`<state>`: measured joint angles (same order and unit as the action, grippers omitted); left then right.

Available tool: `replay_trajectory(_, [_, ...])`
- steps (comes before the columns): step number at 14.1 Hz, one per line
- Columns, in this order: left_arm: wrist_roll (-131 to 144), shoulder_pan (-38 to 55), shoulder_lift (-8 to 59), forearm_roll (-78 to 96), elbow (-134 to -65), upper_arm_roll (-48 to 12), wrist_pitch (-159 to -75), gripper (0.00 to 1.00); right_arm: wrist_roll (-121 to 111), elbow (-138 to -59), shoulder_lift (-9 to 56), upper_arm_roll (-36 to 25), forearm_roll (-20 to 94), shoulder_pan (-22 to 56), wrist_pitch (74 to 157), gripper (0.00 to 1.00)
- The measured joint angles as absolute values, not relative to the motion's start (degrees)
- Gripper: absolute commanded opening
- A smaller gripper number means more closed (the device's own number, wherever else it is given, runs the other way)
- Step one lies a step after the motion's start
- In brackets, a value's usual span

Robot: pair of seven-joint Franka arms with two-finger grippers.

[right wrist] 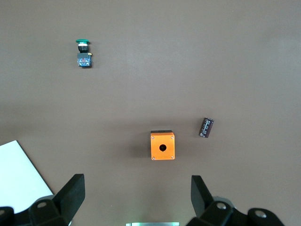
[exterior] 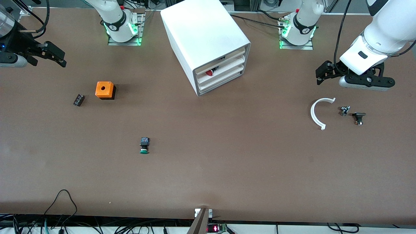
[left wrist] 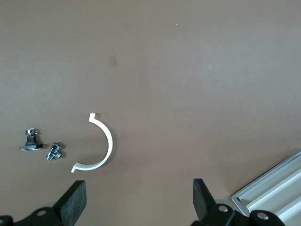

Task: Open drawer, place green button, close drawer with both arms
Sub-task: 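Move the right gripper to the green button while the left gripper reaches the drawer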

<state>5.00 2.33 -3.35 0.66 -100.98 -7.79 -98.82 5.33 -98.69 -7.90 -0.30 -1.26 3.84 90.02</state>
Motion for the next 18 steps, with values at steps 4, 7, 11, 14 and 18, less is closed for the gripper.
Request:
replay_trajectory(4, [5.00, 2.33, -3.35, 0.67, -100.96, -7.79, -98.28, 1.00, 5.32, -98.49, -7.89, -0.28, -1.26, 3.84, 89.38, 1.00])
replay_trajectory(7, [5.00, 2.33, -3.35, 0.67, -100.96, -7.79, -98.22, 1.00, 5.32, -98.39, -7.87, -0.13, -1.26, 3.84, 86.71, 1.00])
replay_trajectory(11, [5.00, 2.33, -3.35, 0.67, -100.94, -7.79, -98.21, 1.00, 5.06, -98.51, -5.20, 0.41, -1.39, 3.99, 86.61, 1.00])
replay_trajectory(14, [5.00, 2.33, -3.35, 0.66, -100.90, -7.79, -98.21, 1.00, 7.59, -98.62, -0.49, 2.16, -1.44, 5.89, 94.84, 1.00])
replay_trajectory(18, [5.00, 2.34, -3.39, 0.66, -100.79, -7.80, -97.72, 1.00, 12.59, -98.58, 8.64, 2.63, -1.44, 8.49, 108.69, 1.00])
